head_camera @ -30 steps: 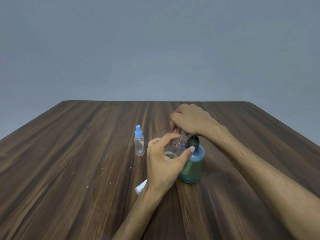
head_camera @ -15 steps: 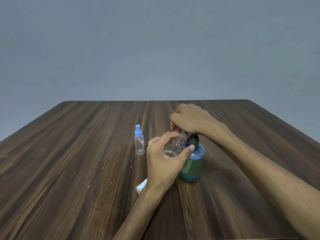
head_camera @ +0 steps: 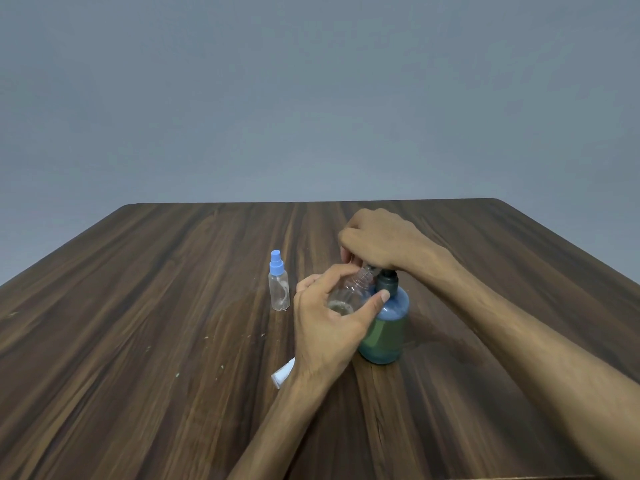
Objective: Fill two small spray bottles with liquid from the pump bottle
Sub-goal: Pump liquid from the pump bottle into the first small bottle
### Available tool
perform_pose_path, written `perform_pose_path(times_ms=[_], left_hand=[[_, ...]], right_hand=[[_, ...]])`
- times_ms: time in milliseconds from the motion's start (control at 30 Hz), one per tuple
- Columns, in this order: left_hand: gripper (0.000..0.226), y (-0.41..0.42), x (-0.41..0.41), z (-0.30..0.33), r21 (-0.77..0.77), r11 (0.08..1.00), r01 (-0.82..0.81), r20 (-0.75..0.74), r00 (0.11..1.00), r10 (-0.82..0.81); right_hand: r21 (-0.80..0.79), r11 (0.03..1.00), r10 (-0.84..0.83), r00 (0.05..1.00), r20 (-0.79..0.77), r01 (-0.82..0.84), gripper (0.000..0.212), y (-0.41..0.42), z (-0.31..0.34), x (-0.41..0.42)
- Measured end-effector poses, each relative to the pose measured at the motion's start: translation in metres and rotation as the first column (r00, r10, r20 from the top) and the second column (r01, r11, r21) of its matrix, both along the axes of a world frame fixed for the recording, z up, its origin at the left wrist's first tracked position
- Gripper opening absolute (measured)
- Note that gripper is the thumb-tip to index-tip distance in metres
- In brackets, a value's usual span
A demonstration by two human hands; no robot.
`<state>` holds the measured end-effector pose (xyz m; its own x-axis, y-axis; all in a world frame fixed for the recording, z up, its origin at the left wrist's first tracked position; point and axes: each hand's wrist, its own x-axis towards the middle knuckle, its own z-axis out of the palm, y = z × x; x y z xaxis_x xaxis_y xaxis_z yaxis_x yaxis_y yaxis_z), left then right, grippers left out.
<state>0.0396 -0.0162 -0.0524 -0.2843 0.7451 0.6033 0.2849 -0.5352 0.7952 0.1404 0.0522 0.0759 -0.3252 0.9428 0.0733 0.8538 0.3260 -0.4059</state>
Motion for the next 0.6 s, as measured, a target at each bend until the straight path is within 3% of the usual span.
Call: perform_pose_path(times_ms=[67, 467, 600], left_hand=[[0.037, 0.0006, 0.0003, 0.0006, 0.016, 1.000, 0.005, -0.013, 1.000, -0.004], [0.042, -0.0003, 0.0008, 0.0020, 0.005, 1.000, -0.008, -0.011, 1.000, 0.008], [0.041, 0.0006, 0.0000, 0.0009, 0.007, 1.000, 0.000, -0.008, 1.000, 0.000]], right_hand=[[-0.013, 1.000, -0.002, 0.999, -0.043, 0.002, 0.035, 0.0006, 0.0006, 0.0018], [-0.011, 1.000, 0.009, 1.000, 0.029, -0.008, 0.039, -0.0008, -0.0025, -0.0028], [0.009, 1.000, -0.002, 0.999, -0.038, 0.002, 0.033, -0.0001, -0.0001, -0.0002]])
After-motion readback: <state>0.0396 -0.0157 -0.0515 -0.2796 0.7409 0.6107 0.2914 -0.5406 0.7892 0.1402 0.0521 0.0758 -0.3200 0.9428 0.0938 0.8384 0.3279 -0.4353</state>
